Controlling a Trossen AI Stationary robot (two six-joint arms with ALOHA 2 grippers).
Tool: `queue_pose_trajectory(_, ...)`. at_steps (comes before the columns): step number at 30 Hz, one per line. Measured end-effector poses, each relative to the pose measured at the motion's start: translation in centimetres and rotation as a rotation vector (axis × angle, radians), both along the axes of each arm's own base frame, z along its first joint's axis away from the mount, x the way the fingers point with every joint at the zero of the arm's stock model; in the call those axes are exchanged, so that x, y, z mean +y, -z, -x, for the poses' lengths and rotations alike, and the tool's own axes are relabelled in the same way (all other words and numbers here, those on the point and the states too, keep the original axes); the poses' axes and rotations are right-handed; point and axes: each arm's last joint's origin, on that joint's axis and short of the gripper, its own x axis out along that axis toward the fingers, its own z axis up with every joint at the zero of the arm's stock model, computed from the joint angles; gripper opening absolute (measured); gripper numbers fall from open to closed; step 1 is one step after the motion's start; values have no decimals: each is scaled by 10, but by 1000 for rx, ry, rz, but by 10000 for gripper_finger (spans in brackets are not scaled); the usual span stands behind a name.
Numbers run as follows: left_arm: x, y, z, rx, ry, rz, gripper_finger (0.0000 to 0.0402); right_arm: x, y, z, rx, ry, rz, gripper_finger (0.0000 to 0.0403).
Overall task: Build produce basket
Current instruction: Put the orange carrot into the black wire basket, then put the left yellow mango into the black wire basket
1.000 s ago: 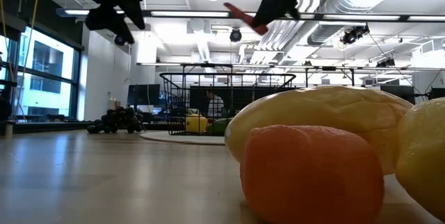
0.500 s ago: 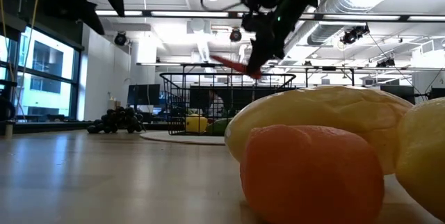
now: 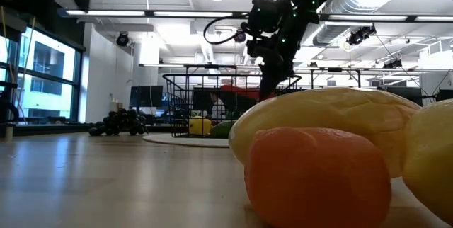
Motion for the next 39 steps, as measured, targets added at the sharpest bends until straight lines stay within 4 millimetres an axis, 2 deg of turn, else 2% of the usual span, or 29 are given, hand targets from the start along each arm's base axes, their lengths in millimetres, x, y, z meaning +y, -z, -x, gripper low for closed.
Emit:
queue_pose_trajectory(11,-36,22,-15,21,-61,74,229,0,1,2,25,-15,-1,138)
queue_pose_trajectory(21,-60,33,-11,103,-163,173,229,0,-3,2,9,-12,27,200)
queue_pose_trajectory(29,-79,46,-10,161,-239,211,229,-1,-5,3,12,-2,48,213)
queue_pose_trajectory(39,-83,72,-23,246,-269,189,229,-1,-5,3,12,-1,50,213)
